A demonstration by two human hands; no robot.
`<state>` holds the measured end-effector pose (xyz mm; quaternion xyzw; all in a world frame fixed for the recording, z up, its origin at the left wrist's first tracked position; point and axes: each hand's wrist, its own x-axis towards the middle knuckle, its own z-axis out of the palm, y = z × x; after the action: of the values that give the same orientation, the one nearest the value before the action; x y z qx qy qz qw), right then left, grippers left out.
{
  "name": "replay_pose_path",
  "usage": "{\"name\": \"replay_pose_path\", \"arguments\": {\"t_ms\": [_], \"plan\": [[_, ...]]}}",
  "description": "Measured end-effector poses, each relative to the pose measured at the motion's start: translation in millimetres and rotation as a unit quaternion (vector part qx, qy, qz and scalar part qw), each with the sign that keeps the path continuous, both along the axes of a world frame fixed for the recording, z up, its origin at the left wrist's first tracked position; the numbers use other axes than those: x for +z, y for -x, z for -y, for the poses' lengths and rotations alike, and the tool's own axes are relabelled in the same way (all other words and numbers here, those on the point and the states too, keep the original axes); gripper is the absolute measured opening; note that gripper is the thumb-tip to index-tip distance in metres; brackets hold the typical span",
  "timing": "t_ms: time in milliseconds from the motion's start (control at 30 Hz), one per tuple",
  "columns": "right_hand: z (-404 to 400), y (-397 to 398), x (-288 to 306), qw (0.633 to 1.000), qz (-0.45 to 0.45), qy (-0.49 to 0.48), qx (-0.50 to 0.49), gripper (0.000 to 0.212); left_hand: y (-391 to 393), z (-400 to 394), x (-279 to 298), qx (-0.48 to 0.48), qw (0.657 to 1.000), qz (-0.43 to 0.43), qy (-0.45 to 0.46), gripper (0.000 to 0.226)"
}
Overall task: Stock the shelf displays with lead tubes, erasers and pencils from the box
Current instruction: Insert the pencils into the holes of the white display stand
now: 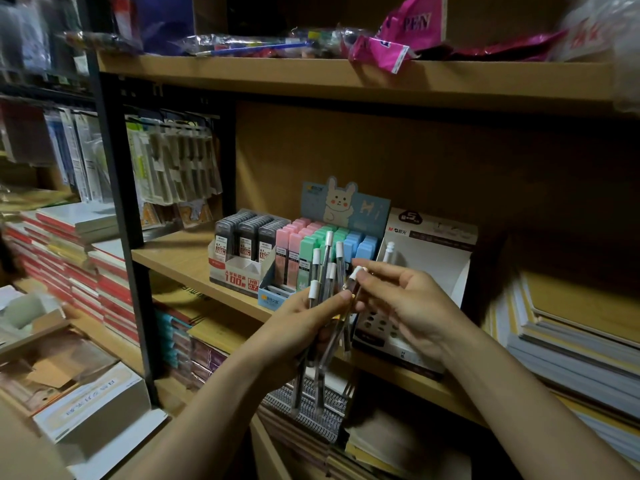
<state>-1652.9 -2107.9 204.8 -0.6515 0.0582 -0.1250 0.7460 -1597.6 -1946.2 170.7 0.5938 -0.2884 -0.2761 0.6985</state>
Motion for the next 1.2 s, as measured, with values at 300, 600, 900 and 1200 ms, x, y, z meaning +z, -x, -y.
{"name": "replay_pose_path", "arguments": {"t_ms": [300, 600, 900, 1200], "plan": [[12.0, 10.7, 18.7, 0.999, 0.023, 0.029, -0.015, 0.033, -1.8, 0.5, 7.3, 0.035, 0.999, 0.006, 0.035, 0.028], [37.5, 15.7, 23.7, 0.94, 0.175, 0.21, -0.205, 0.031, -10.0, -2.7, -5.5, 0.122, 0.992, 0.031, -0.018, 0.038], [43.3, 4.0, 11.3, 0.918, 0.174, 0.272, -0.231, 0.033, -8.8, 2.6, -5.7, 0.112, 0.992, 0.015, -0.048, 0.04], [29.6, -0.3, 11.7, 0.871, 0.192, 0.394, -0.221, 0.033, -7.3, 2.5, -5.8, 0.103, 0.994, -0.027, -0.039, 0.034]]}}
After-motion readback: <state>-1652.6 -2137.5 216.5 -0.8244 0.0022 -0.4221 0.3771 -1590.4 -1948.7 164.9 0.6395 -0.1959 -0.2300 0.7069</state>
